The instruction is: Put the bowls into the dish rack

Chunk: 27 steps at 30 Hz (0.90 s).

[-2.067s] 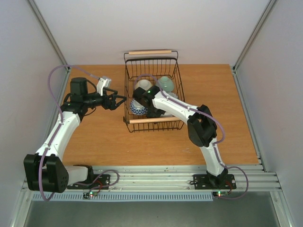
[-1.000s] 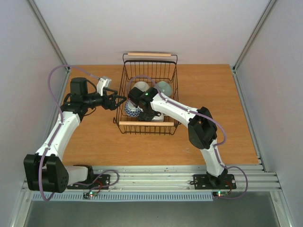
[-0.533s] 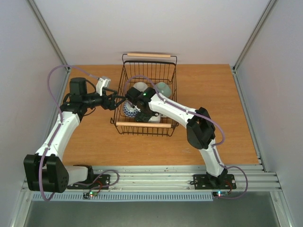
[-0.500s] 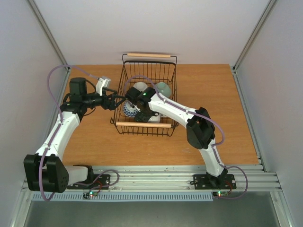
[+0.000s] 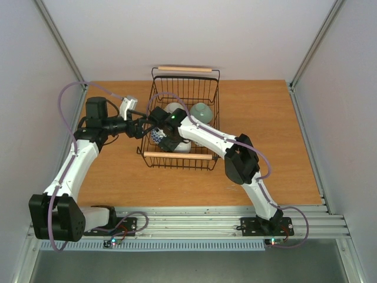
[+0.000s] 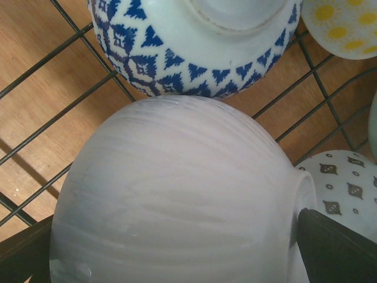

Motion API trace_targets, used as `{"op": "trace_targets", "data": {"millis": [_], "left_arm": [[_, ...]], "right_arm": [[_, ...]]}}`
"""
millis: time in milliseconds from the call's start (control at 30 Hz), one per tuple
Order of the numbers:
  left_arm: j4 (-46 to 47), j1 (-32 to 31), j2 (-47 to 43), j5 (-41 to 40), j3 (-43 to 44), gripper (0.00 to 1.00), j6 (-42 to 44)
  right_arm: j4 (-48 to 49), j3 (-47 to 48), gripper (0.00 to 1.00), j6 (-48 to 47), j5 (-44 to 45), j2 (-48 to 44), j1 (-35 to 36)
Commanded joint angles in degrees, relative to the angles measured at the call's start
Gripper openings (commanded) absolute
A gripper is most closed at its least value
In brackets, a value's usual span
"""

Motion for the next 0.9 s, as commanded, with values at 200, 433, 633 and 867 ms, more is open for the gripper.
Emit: {"op": "trace_targets", "data": {"millis": [200, 433, 633, 867], "left_arm": [[2.0, -0.1, -0.7, -2.0, 0.3, 0.92, 0.8], [1.9, 0.0, -0.8, -2.2, 0.3, 0.93, 0.8], [1.9, -0.1, -1.1, -2.4, 0.3, 0.93, 0.9], [1.6, 0.0, -1.7, -4.2, 0.2, 0.93, 1.2]], "right_arm": [[-1.4, -2.7, 0.99, 2.5, 5.5, 6.8, 7.9], [0.2, -5.6, 0.99, 1.6, 9.6, 4.8, 10.5], [1.5, -7.8, 0.99, 0.7, 9.6, 3.5, 11.9], [2.0, -8.3, 0.99, -0.2, 7.3, 2.0, 12.5]]}}
